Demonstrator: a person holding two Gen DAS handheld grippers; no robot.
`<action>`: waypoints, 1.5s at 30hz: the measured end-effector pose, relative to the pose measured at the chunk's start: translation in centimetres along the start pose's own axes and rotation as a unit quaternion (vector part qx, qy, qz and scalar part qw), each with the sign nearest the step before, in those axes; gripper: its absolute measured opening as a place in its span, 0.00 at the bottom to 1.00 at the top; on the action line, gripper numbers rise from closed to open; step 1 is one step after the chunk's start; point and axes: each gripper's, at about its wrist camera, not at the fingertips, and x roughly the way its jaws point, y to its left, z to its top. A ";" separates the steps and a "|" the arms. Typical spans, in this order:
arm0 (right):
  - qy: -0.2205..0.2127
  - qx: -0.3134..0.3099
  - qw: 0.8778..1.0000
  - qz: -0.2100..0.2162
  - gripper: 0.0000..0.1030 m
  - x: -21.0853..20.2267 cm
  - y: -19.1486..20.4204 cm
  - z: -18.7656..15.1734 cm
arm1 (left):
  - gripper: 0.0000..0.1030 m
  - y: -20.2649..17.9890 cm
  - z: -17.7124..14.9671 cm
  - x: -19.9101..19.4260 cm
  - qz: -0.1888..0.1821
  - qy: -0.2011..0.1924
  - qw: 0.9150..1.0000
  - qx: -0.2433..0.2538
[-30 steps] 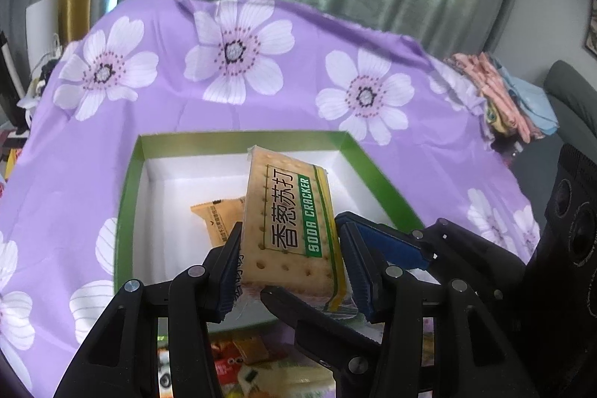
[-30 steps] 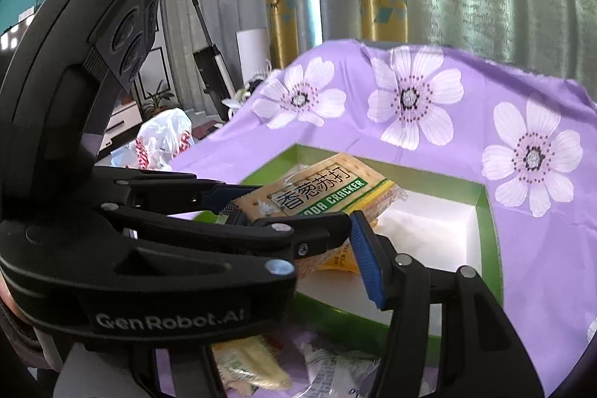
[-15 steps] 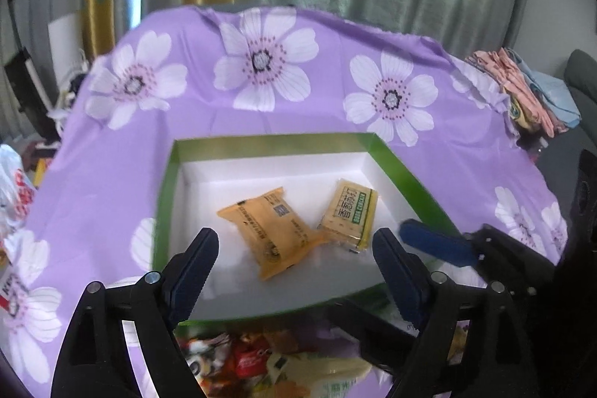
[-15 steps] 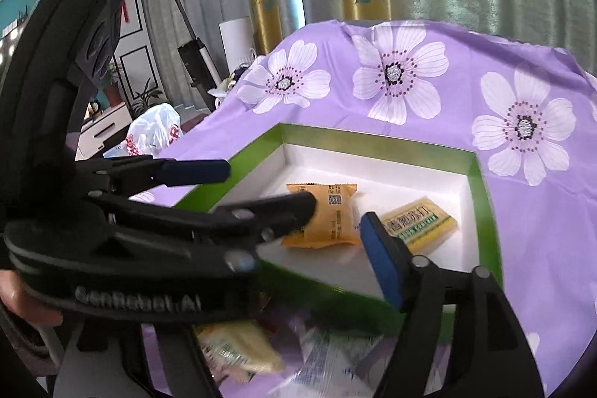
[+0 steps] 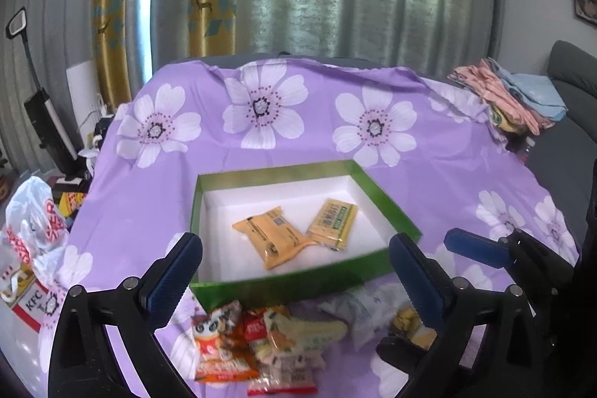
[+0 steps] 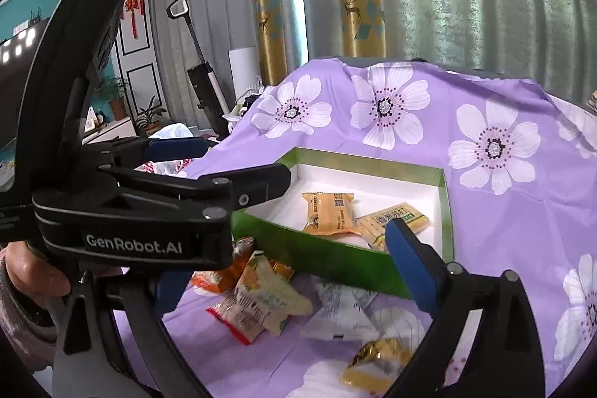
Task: Organize snacks
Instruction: 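Move the right tool back to the gold-wrapped candy, then grasp the gold-wrapped candy with the right gripper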
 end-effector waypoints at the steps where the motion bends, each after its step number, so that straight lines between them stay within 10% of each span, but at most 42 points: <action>1: 0.001 0.002 1.000 -0.001 0.94 -0.4 0.0 -0.2 | 0.97 -0.3 -0.2 -0.3 -0.001 0.001 1.000 0.001; 26: 0.060 0.070 0.995 -0.047 0.94 -5.5 -3.7 -7.7 | 0.97 -5.6 -6.2 -0.3 -0.048 0.081 0.995 0.011; 45: 0.120 0.101 0.987 -0.022 0.93 -2.0 -5.9 -11.8 | 0.97 -6.5 -9.9 4.8 -0.193 0.177 0.963 -0.061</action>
